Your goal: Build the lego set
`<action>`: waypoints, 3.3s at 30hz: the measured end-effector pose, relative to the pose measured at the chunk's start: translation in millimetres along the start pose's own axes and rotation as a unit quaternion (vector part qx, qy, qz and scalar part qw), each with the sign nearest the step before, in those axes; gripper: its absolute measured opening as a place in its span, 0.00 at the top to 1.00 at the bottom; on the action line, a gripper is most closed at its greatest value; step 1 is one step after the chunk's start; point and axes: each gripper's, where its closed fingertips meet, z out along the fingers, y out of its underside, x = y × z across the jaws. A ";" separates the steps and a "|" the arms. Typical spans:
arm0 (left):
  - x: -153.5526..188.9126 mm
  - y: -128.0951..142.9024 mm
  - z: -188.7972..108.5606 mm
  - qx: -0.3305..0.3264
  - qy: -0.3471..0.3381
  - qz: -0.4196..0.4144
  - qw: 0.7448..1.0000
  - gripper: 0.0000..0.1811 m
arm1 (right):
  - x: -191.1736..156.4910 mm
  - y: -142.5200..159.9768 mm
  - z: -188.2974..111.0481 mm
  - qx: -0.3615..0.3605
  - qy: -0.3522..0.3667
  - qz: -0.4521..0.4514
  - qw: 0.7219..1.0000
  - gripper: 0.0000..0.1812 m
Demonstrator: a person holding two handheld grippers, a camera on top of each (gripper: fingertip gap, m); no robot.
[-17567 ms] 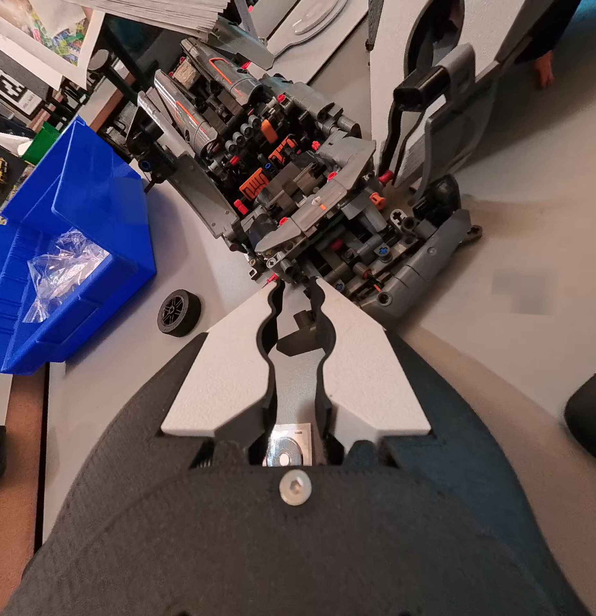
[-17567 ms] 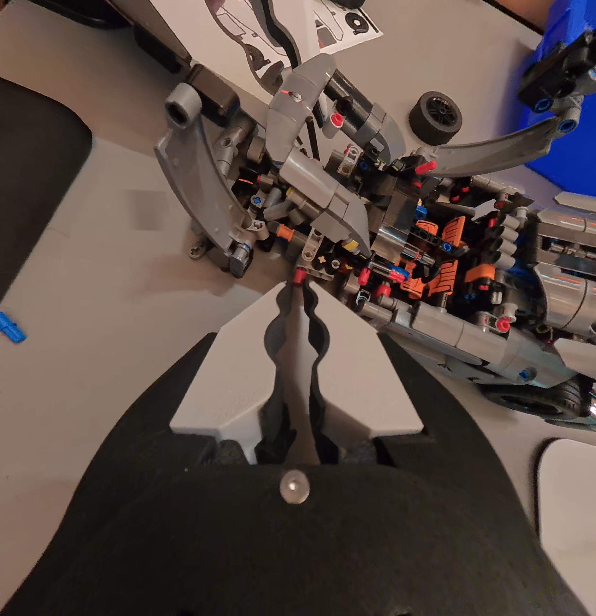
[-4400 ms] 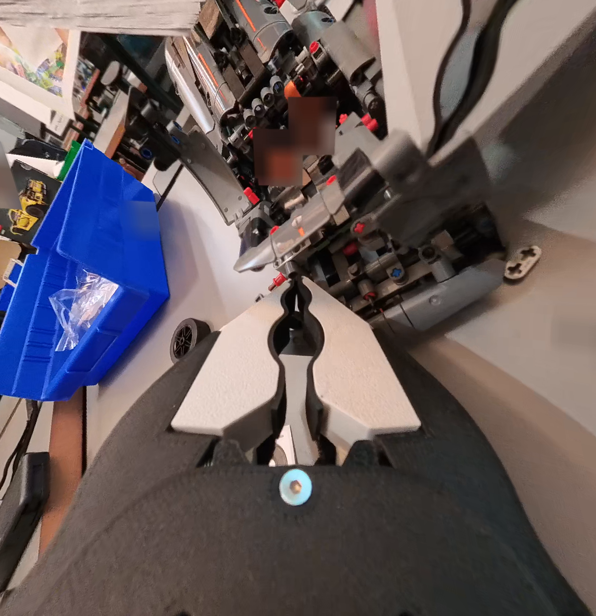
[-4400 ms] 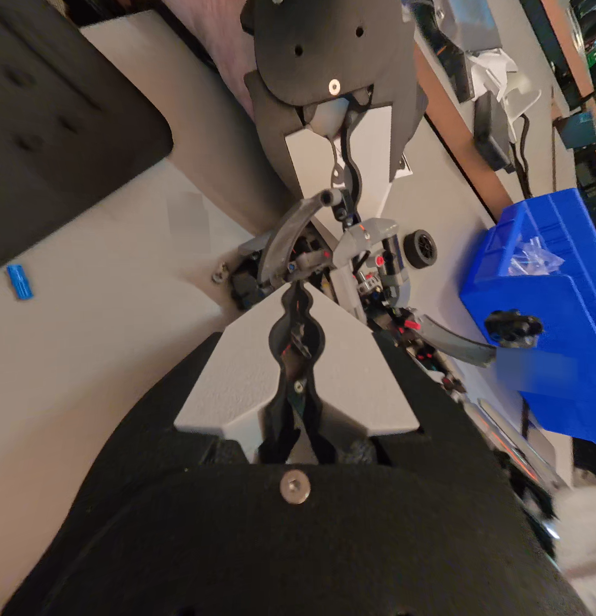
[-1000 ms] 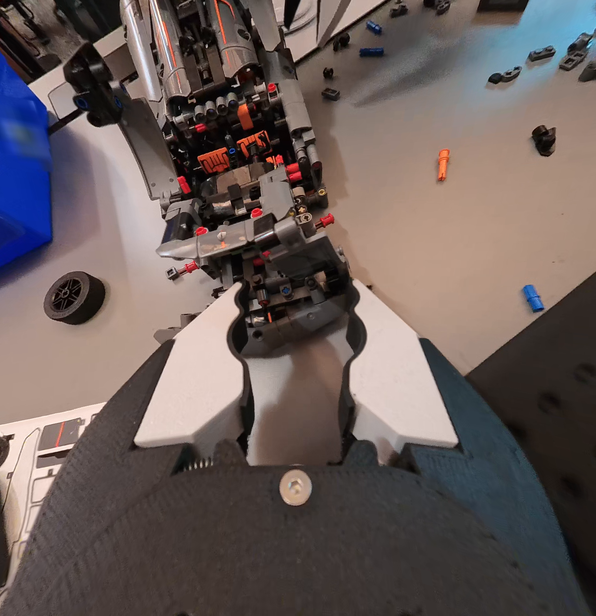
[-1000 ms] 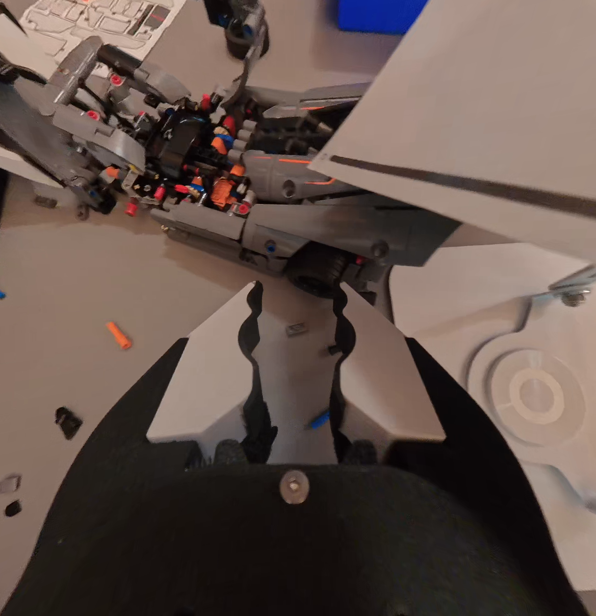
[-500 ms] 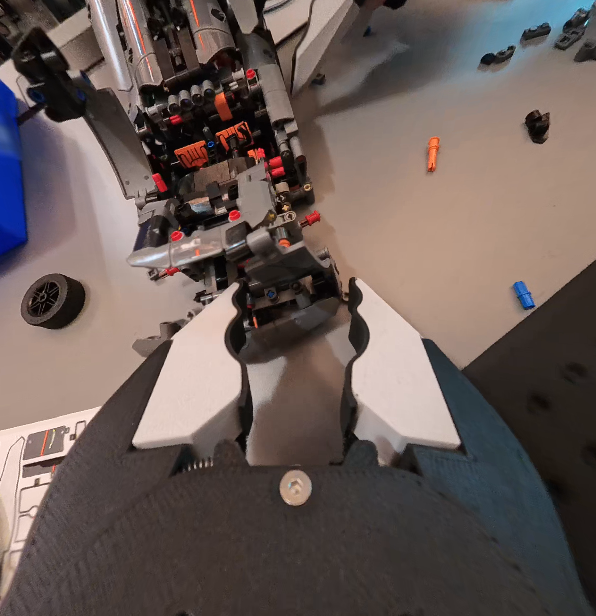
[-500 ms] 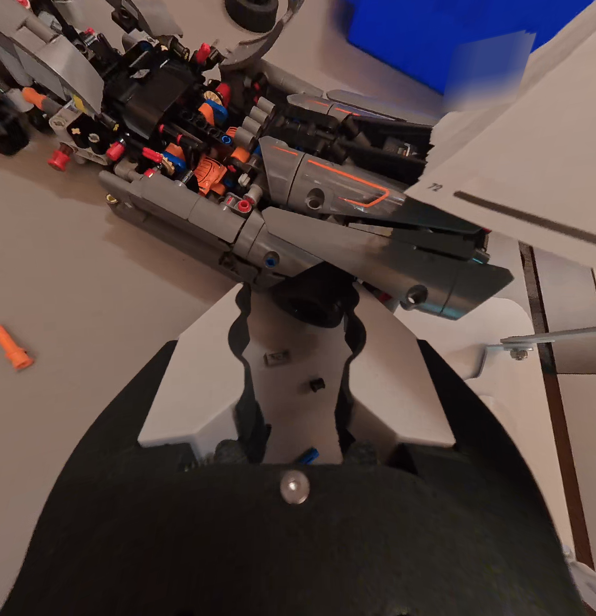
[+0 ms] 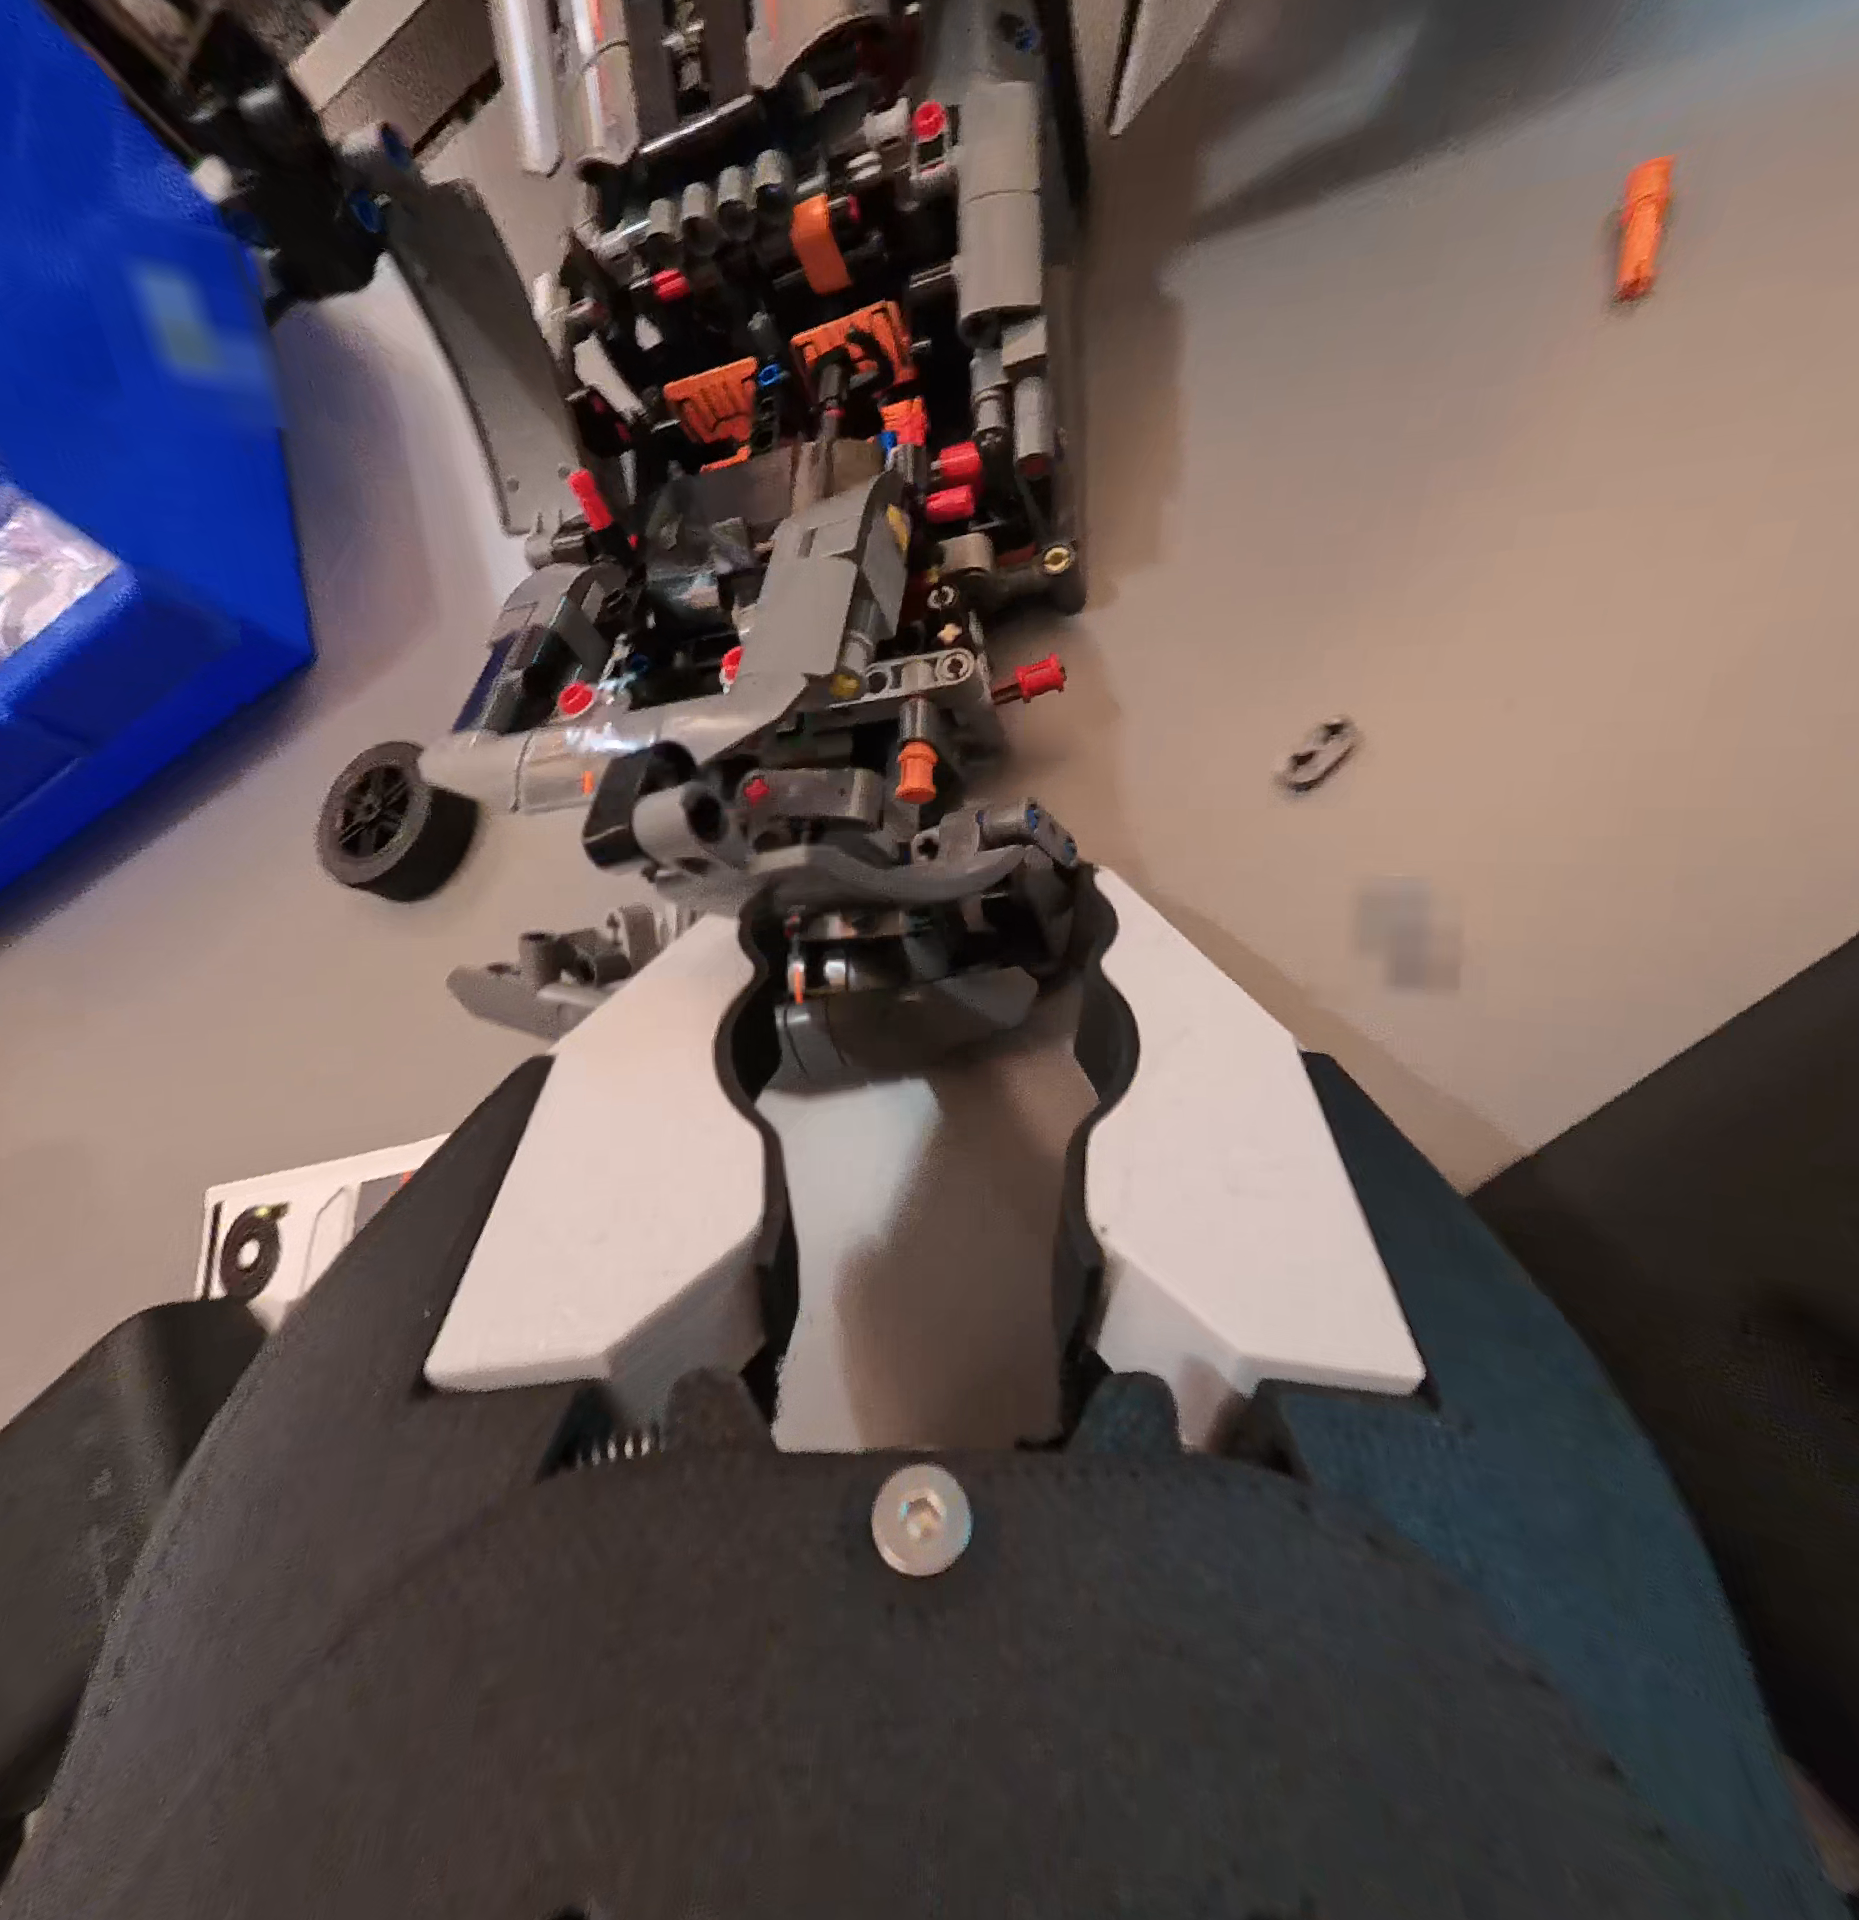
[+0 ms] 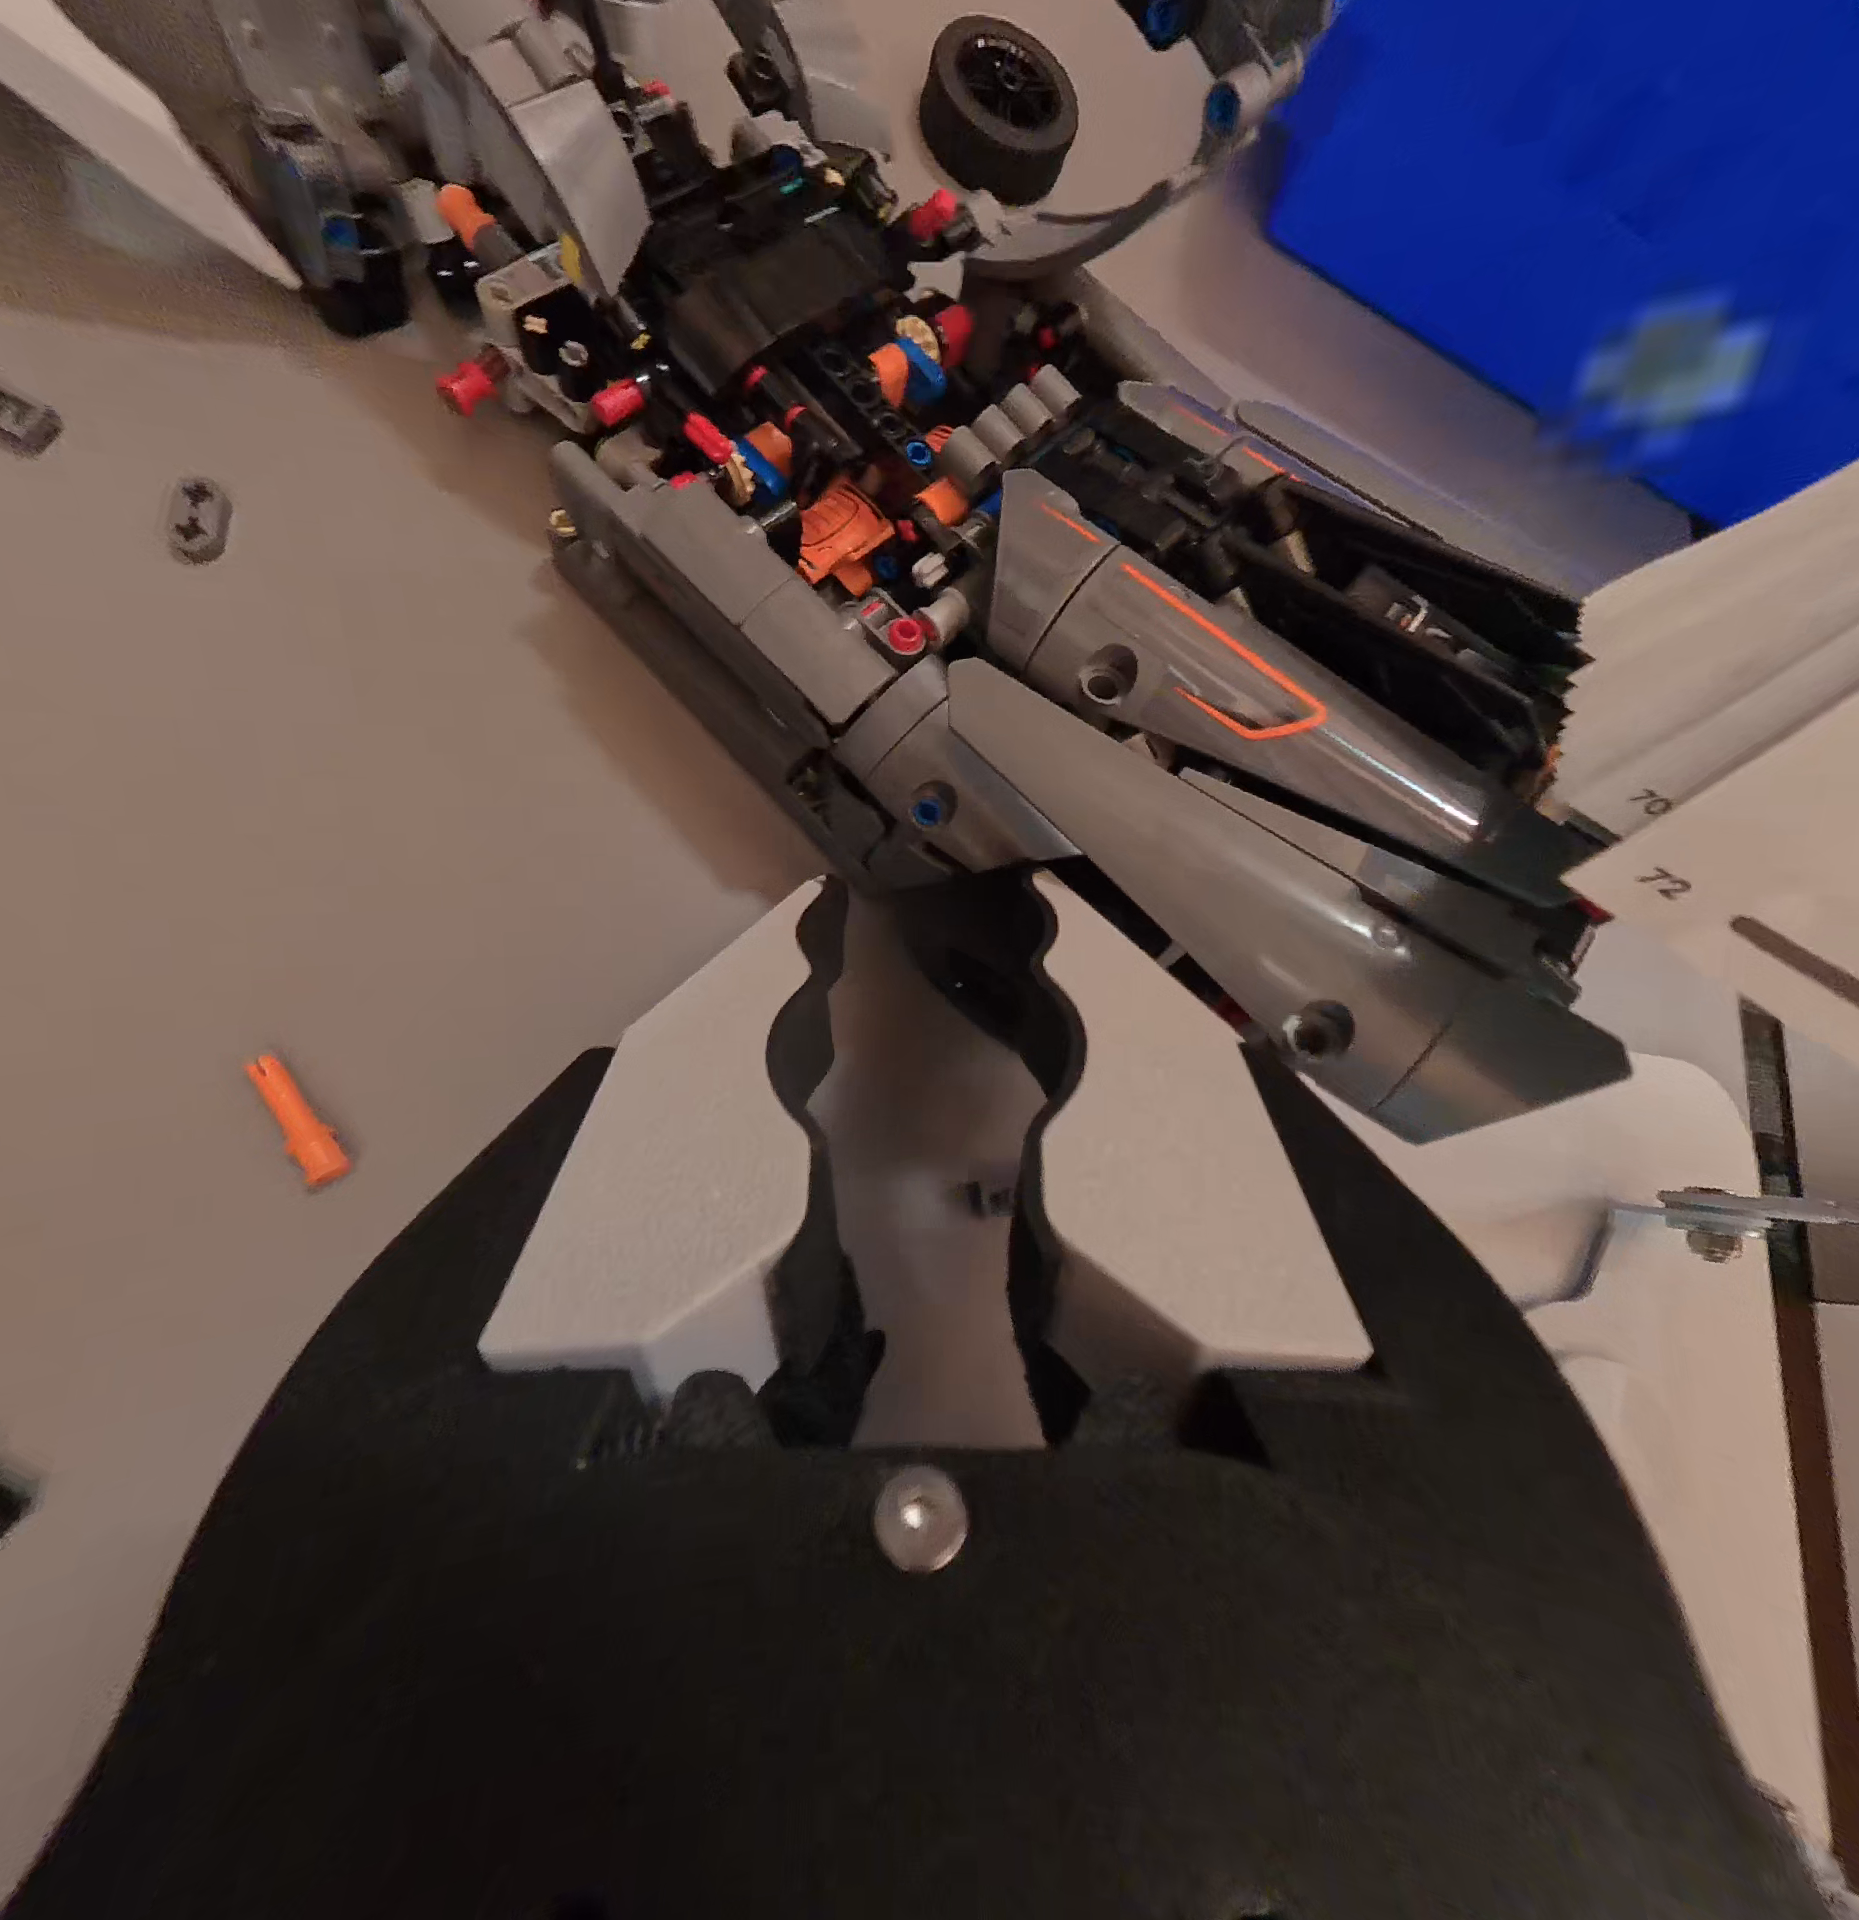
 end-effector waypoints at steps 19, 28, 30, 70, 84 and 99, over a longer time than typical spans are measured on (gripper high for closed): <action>-42.8 -25.2 -44.8 0.079 -0.070 0.093 0.990 0.75 | -1.1 -4.7 3.8 0.017 -0.003 0.022 1.000 0.85; -6.9 -38.4 -21.1 -0.050 -0.034 0.277 0.959 0.74 | -0.8 -5.1 3.7 0.022 -0.008 0.023 0.999 0.86; -10.2 -25.7 -6.7 -0.107 -0.027 0.294 0.949 0.73 | -1.1 -4.7 3.6 0.020 -0.006 0.020 1.000 0.85; -54.5 -28.5 -23.1 0.068 0.133 -0.061 0.987 0.81 | 2.7 -5.7 5.0 0.032 -0.011 0.025 0.999 0.87; -8.7 -50.0 -31.2 0.066 0.101 0.089 0.989 0.79 | 4.3 -5.7 4.7 0.036 -0.013 0.027 0.999 0.89; -28.3 -23.8 -29.2 0.062 0.100 0.126 0.985 0.99 | 5.2 -6.2 5.3 0.038 -0.012 0.028 0.999 0.90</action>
